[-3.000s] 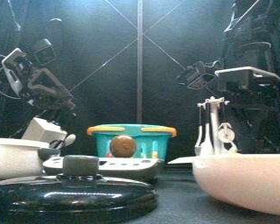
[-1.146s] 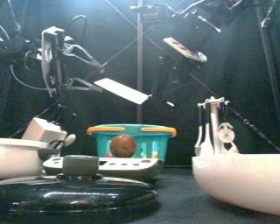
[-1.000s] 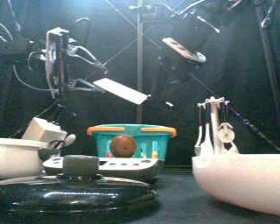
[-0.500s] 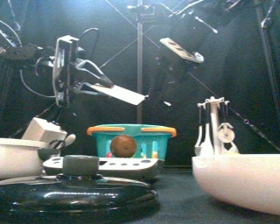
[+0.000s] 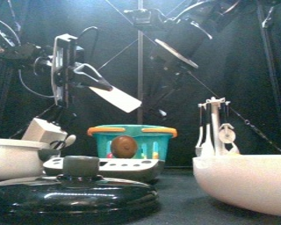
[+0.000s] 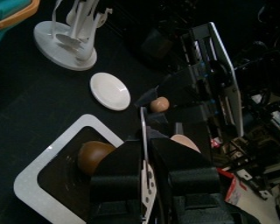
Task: Grab knife with other hand
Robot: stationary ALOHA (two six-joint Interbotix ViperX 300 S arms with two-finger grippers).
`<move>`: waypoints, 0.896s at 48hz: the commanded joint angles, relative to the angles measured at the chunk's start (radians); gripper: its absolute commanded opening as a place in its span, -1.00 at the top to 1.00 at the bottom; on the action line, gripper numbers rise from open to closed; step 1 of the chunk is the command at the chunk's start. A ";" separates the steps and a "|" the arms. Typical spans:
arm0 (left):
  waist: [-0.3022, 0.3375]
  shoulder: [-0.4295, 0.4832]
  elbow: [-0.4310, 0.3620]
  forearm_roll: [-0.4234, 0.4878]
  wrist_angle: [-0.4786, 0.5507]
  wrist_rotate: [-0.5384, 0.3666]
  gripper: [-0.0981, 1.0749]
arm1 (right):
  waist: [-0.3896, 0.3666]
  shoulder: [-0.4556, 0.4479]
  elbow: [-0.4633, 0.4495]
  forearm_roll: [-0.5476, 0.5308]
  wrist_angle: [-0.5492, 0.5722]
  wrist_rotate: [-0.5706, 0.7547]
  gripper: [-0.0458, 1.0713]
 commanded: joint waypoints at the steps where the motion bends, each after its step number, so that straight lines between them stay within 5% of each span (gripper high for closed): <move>1: 0.003 -0.005 -0.009 0.000 -0.009 0.002 0.06 | -0.005 -0.032 -0.006 0.020 -0.048 0.000 -0.45; 13: 0.002 -0.011 0.002 0.002 -0.009 0.002 0.06 | -0.005 -0.078 0.025 0.035 -0.072 0.000 -0.78; 29: 0.003 -0.015 0.021 0.084 -0.017 0.032 0.07 | -0.032 -0.195 0.121 0.043 -0.268 0.012 -0.79; 43: 0.014 -0.015 0.035 0.138 -0.052 0.083 0.08 | -0.138 -0.272 0.216 0.048 -0.491 0.014 -0.79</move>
